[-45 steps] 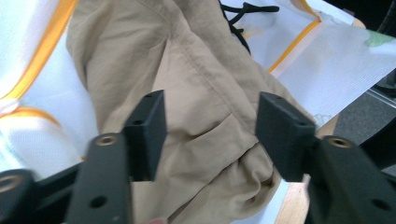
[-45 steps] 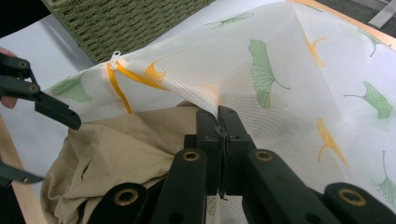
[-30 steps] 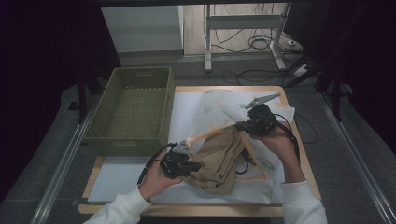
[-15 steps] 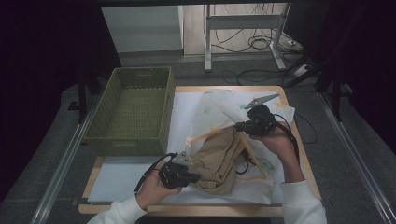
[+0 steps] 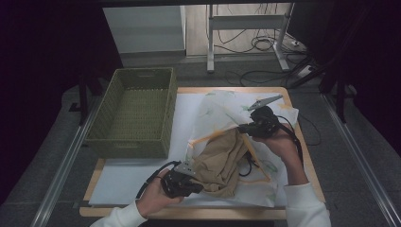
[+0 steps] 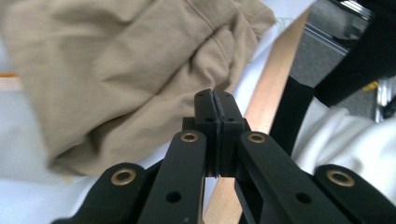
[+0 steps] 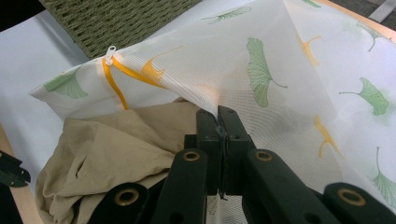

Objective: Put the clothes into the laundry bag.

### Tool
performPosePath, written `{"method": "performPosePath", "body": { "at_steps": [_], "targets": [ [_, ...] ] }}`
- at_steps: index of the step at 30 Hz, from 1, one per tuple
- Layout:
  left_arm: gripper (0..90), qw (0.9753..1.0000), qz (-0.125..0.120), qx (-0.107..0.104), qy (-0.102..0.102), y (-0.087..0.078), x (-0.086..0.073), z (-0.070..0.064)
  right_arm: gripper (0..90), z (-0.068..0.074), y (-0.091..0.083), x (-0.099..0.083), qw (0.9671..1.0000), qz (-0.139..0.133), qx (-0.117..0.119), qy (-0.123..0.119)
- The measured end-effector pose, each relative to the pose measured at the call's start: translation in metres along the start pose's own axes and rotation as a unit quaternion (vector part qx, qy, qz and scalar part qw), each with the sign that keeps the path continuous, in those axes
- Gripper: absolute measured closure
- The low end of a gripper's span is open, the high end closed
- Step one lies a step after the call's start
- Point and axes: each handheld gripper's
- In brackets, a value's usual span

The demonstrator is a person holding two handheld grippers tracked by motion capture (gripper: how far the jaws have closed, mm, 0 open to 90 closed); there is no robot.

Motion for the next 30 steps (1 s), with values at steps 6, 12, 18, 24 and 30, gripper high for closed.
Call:
{"method": "performPosePath", "body": {
  "at_steps": [6, 12, 18, 24, 30],
  "targets": [
    [89.8, 0.9997, 0.018, -0.016, 0.001, 0.019, 0.002, 0.003, 87.5, 0.000, -0.001, -0.001, 1.0000, 0.001, -0.002, 0.002],
    [89.9, 0.9990, 0.039, -0.016, 0.013, 0.030, 0.007, 0.007, 87.5, 0.000, 0.000, -0.001, 1.0000, 0.002, -0.002, 0.002],
    [89.9, 0.9992, 0.038, -0.012, 0.009, 0.037, 0.012, 0.014, 87.5, 0.001, 0.000, -0.001, 1.0000, 0.002, -0.001, 0.000],
    [89.9, 0.9995, 0.032, -0.007, 0.002, 0.041, 0.017, 0.019, 87.5, -0.001, 0.000, -0.002, 1.0000, 0.001, 0.001, 0.001],
    [89.8, 0.9996, 0.026, -0.001, 0.003, 0.043, 0.019, 0.020, 87.5, 0.000, 0.001, -0.002, 1.0000, 0.002, 0.002, 0.001]
  ]
}}
Point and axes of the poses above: each handheld gripper's, and its own axes: y roughly forward along the jaws, x roughly out of its top, z roughly to its left, and after that the axes turned 10 degrees about -x, right-handed
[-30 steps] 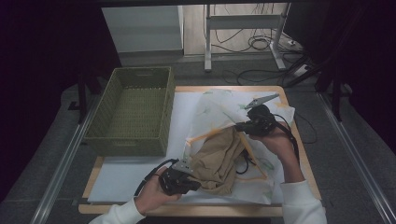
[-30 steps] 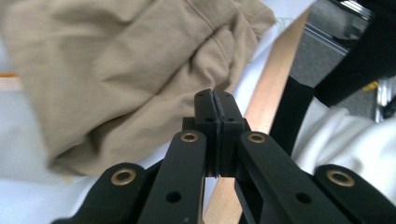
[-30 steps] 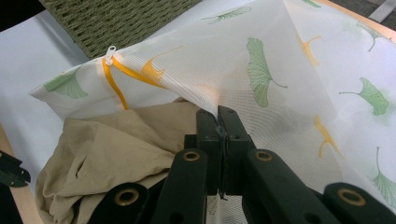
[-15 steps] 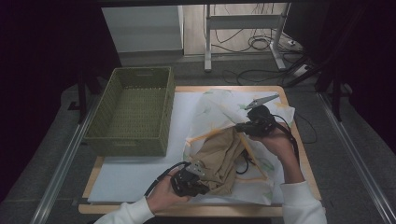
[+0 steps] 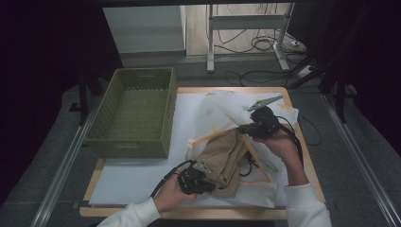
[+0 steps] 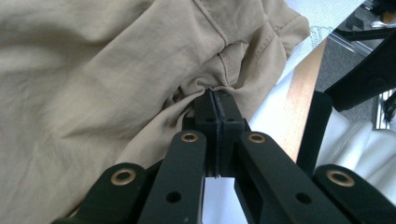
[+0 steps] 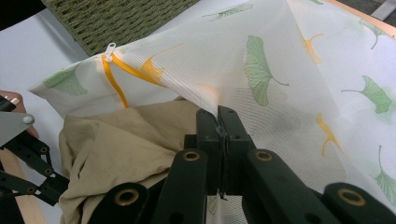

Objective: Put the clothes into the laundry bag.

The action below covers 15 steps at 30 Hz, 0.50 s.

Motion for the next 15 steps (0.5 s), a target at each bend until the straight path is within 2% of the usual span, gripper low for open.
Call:
{"method": "performPosePath", "body": {
  "at_steps": [2, 5, 15],
  "targets": [
    [89.9, 1.0000, 0.001, 0.000, 0.001, 0.0006, 0.0009, 0.0014, 87.5, 0.0003, 0.0003, 0.0000, 1.0000, 0.001, 0.000, 0.000],
    [89.8, 0.9998, -0.015, 0.001, -0.011, 0.0033, 0.0024, 0.0016, 87.5, 0.0005, 0.0006, 0.0001, 1.0000, 0.001, 0.000, 0.000],
    [89.8, 0.9997, -0.018, 0.007, -0.012, 0.0069, 0.0079, 0.0044, 87.5, 0.0012, 0.0022, 0.0001, 1.0000, 0.004, 0.002, -0.002]
  ]
}}
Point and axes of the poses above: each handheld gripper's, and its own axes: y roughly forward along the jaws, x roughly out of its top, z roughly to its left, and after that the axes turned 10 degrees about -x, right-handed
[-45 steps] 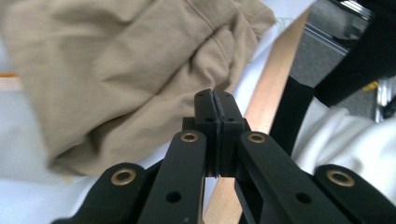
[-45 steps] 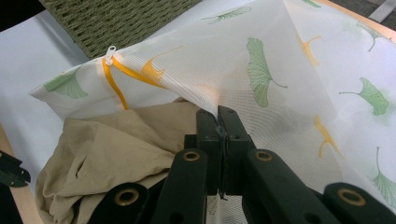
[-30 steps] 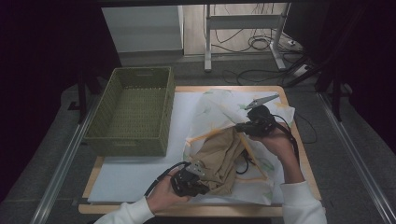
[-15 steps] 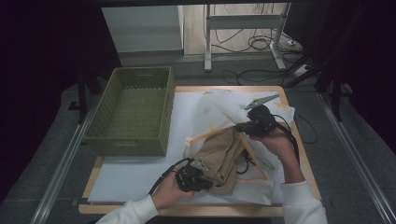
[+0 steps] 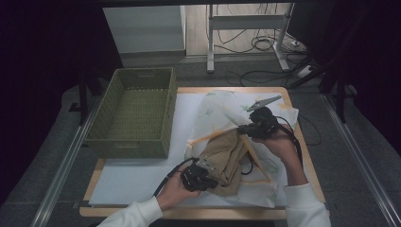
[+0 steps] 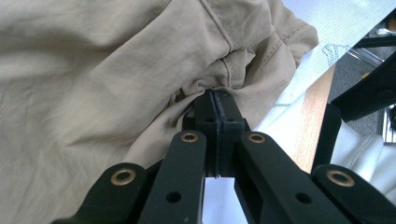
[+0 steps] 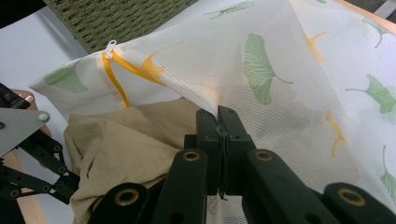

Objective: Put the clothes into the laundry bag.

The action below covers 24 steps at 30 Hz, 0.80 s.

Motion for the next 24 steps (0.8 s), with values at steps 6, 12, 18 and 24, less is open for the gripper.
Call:
{"method": "performPosePath", "body": {
  "at_steps": [6, 12, 18, 24],
  "targets": [
    [89.8, 0.9999, -0.005, 0.012, 0.002, 0.0028, 0.0029, 0.0004, 87.5, 0.0001, 0.0007, 0.0000, 1.0000, 0.001, -0.001, 0.000],
    [89.8, 0.9998, -0.008, 0.016, 0.002, 0.0043, 0.0054, 0.0018, 87.5, -0.0003, 0.0000, -0.0001, 1.0000, 0.001, -0.001, 0.000],
    [89.8, 0.9997, -0.011, 0.020, 0.000, 0.0062, 0.0080, 0.0035, 87.5, 0.0001, 0.0000, 0.0000, 1.0000, 0.001, -0.001, 0.000],
    [89.9, 0.9995, -0.017, 0.026, -0.002, 0.0085, 0.0104, 0.0061, 87.5, 0.0000, 0.0007, -0.0002, 1.0000, 0.002, -0.001, 0.000]
  ]
}}
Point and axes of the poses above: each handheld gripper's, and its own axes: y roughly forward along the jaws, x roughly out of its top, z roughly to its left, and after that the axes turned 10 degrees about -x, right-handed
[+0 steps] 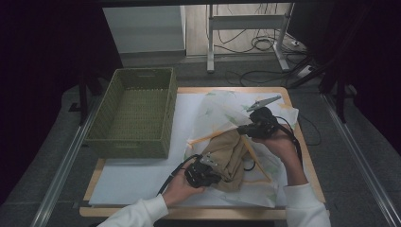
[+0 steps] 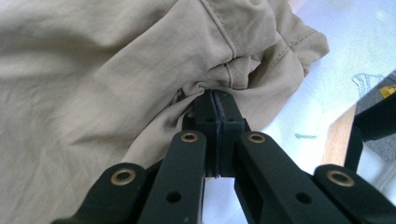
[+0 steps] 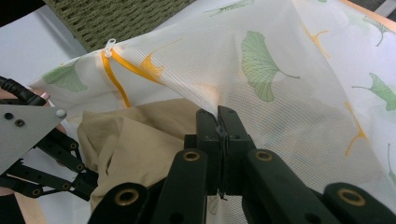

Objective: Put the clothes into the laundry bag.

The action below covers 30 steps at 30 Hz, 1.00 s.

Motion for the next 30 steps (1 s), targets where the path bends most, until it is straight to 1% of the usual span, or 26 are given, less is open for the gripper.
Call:
{"method": "performPosePath", "body": {
  "at_steps": [7, 10, 17, 20, 21, 22, 29, 30],
  "targets": [
    [89.9, 0.9999, -0.005, 0.009, -0.002, 0.004, 0.005, 0.002, 87.5, 0.000, 0.001, 0.000, 1.0000, 0.001, 0.001, -0.001],
    [89.8, 0.9998, -0.008, 0.017, 0.000, 0.006, 0.008, 0.002, 87.5, 0.000, 0.001, 0.000, 1.0000, 0.001, 0.001, -0.001],
    [89.9, 0.9997, -0.011, 0.019, -0.003, 0.010, 0.012, 0.005, 87.5, 0.000, 0.001, 0.000, 1.0000, 0.002, 0.002, 0.000],
    [89.9, 0.9997, -0.008, 0.023, 0.000, 0.010, 0.014, 0.006, 87.5, 0.000, 0.001, 0.000, 1.0000, 0.002, 0.002, -0.001],
    [89.8, 0.9997, -0.012, 0.023, -0.002, 0.011, 0.015, 0.006, 87.5, 0.000, 0.001, 0.000, 1.0000, 0.002, 0.002, -0.001],
    [89.8, 0.9996, -0.010, 0.025, 0.000, 0.011, 0.016, 0.007, 87.5, 0.000, 0.001, 0.000, 1.0000, 0.002, 0.002, -0.001],
    [89.9, 0.9994, -0.015, 0.030, -0.003, 0.014, 0.021, 0.010, 87.5, 0.000, 0.001, 0.000, 1.0000, 0.002, 0.002, -0.001],
    [89.9, 0.9994, -0.014, 0.032, 0.000, 0.015, 0.021, 0.010, 87.5, 0.000, 0.001, 0.000, 1.0000, 0.002, 0.002, -0.002]
  ]
}}
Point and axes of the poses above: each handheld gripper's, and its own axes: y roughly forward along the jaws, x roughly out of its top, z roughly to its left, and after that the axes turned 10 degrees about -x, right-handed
